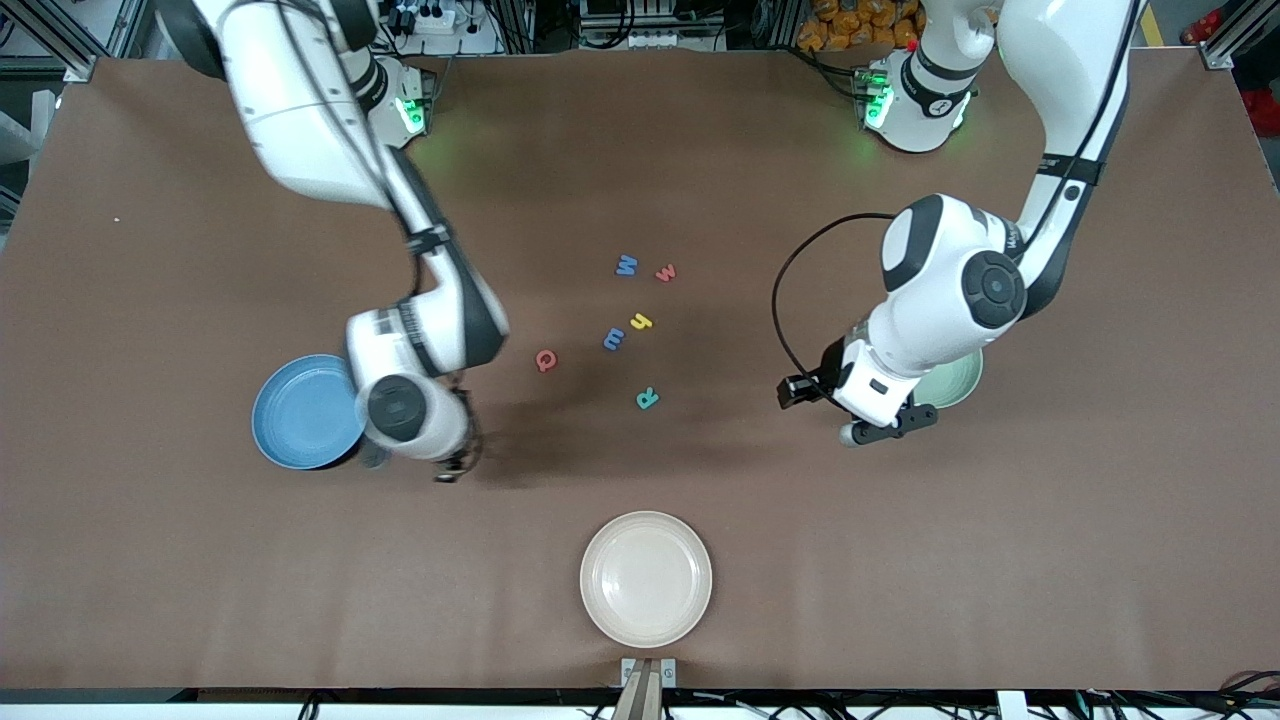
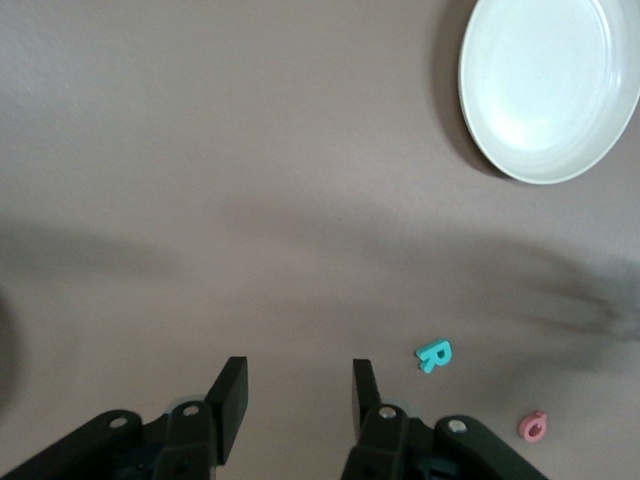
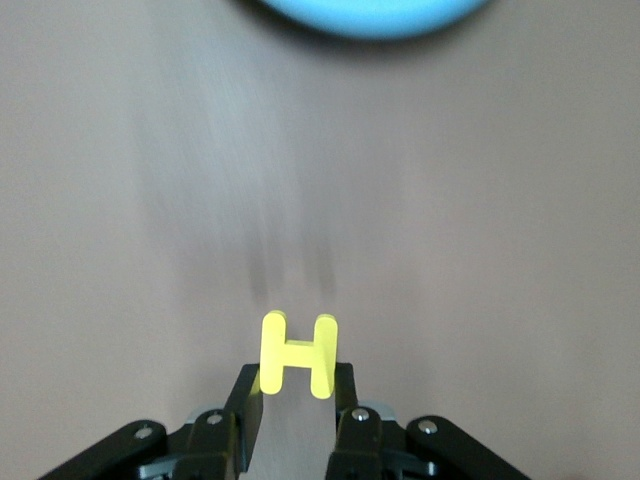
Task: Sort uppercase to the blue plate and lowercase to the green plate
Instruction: 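Release the H in the blue plate while the left gripper reaches h, then grasp the yellow lowercase h with the left gripper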
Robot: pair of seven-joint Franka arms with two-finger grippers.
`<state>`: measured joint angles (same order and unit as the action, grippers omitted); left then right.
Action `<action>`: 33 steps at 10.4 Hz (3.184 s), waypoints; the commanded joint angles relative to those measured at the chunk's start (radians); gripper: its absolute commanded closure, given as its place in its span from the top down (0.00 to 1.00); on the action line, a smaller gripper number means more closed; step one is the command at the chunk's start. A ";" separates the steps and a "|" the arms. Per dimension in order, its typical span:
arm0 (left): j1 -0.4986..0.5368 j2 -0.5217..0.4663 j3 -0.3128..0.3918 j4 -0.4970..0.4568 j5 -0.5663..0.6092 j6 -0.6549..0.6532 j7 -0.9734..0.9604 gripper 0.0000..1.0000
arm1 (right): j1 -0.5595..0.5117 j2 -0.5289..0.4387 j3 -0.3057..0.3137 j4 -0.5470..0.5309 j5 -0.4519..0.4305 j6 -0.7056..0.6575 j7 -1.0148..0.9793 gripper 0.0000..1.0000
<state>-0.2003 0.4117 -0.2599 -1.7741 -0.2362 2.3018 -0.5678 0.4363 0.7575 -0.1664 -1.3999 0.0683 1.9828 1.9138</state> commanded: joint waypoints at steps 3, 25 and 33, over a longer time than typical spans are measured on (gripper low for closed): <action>-0.157 0.042 0.005 -0.014 0.027 0.039 -0.137 0.50 | -0.163 -0.066 0.008 -0.039 -0.022 -0.131 -0.258 0.00; -0.507 0.286 0.041 0.059 0.416 0.085 -1.000 0.50 | -0.364 -0.135 0.113 -0.197 0.001 0.205 -0.774 1.00; -0.514 0.317 0.060 0.091 0.413 0.142 -1.214 0.50 | -0.341 -0.138 0.133 -0.162 0.002 0.202 -0.774 1.00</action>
<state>-0.6957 0.7134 -0.2083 -1.7046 0.1475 2.4238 -1.7160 0.1018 0.6271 -0.0422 -1.5628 0.0575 2.1885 1.1514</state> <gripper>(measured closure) 0.498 0.000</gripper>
